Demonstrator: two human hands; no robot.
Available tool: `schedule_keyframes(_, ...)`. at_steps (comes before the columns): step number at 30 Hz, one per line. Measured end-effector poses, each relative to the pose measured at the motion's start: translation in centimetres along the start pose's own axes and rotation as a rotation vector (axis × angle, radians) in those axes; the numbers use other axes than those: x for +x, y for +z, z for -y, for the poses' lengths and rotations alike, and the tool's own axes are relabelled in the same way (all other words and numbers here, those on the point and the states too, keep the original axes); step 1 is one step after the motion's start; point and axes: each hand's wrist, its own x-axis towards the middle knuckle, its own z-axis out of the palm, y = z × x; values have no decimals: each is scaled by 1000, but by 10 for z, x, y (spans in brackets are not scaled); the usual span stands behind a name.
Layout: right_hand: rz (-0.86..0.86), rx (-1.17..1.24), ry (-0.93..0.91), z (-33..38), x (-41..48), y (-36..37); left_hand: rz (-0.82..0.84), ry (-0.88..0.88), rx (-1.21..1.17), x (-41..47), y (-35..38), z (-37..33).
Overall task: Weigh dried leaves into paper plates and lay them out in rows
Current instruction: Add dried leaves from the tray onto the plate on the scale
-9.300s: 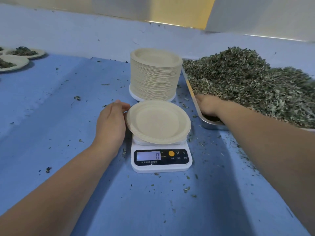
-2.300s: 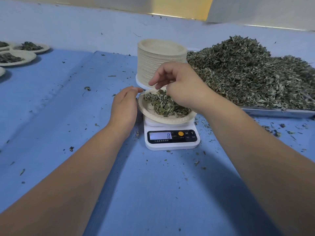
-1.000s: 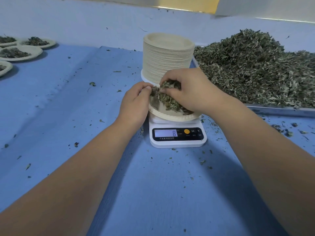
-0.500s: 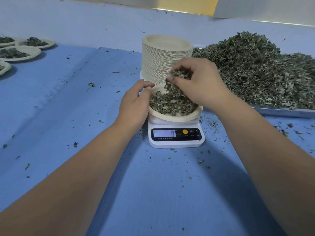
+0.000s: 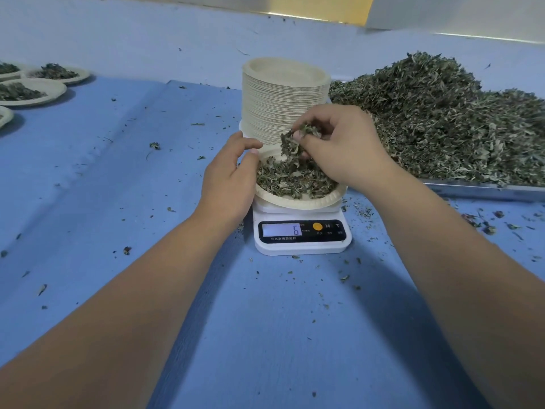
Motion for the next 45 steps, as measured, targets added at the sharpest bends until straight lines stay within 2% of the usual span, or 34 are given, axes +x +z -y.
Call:
schedule_keyframes(5, 70, -21, 20, 2, 2, 0, 6, -22, 33, 0, 1, -1)
schedule_keyframes(9, 86, -67, -15, 5, -1, 1, 32, 42, 21, -4, 0, -8)
schedule_keyframes(13, 114, 45, 15, 11, -4, 4, 73, 164, 180, -6, 3, -14)
schedule_keyframes(15, 122, 61, 13, 11, -4, 7, 58, 226, 184, -7, 6, -16)
schedule_keyframes(20, 125, 53, 1, 8, -3, 10, 4, 251, 166, -7, 8, -17)
schedule_keyframes(26, 79, 98, 7, 6, -2, 6, -76, 226, 171, -8, 9, -20)
schedule_keyframes(33, -79, 232, 73, -3, 1, -9, -98, 206, 174, -8, 8, -18)
schedule_keyframes(37, -27, 236, 126, -16, -7, -11, -52, 112, 87, -7, 5, -18)
schedule_keyframes(40, -167, 312, 138, -25, -5, -24, -7, 91, 50, -9, 3, -21)
schedule_keyframes(41, -250, 281, 141, -31, -4, -30, 15, 101, 67, -9, 3, -21)
schedule_keyframes(43, -359, 14, 141, -44, -3, -42, 68, 130, 110, -9, 1, -20)
schedule_keyframes(45, -304, -261, 190, -58, -11, -49, 130, 144, 160, -9, 0, -17)
